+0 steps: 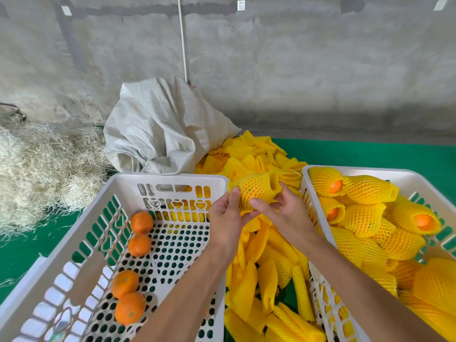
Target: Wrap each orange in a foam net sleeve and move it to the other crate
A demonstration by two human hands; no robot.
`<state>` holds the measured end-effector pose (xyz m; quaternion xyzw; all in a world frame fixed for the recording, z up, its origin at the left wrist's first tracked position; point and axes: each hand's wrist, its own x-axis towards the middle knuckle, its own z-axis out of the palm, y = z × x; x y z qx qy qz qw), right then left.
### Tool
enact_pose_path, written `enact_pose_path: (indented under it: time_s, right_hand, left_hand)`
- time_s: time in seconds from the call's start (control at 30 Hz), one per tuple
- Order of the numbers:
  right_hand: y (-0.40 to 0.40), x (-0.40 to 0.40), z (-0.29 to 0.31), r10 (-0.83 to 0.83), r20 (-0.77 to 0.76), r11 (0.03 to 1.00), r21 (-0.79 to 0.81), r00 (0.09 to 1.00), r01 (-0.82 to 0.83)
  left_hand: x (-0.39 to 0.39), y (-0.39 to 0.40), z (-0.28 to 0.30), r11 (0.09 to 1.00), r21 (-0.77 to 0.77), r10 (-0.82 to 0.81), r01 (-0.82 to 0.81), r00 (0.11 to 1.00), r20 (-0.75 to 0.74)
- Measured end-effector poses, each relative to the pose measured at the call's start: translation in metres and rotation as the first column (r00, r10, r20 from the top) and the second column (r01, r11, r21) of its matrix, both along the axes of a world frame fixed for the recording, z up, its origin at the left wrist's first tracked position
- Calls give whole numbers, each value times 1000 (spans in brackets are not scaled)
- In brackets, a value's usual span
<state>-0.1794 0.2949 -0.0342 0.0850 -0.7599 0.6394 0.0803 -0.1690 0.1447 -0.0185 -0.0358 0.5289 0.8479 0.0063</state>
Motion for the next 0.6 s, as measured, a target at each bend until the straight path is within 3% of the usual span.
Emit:
enact_pose_path:
  time_s: [0.23,0.37,0.47,0.6]
  right_hand:
    - [0,2,-1,-42,-26,996,71,999,44]
    - [1,3,7,-243,-135,934,235,961,269]
    - [19,-2,19,-365,-324,798,375,873,473]
    - [61,-12,39,-486,-480,436,591,730,679]
  left_hand:
    - [1,2,-2,997,-80,-15,9,997,-73]
    - [2,9,-4,986,-161,-63,42,990,-125]
    - [3,11,-7,979,-202,-58,31,990,-128]
    - [-1,10,-12,965,-257,-76,43,990,-120]
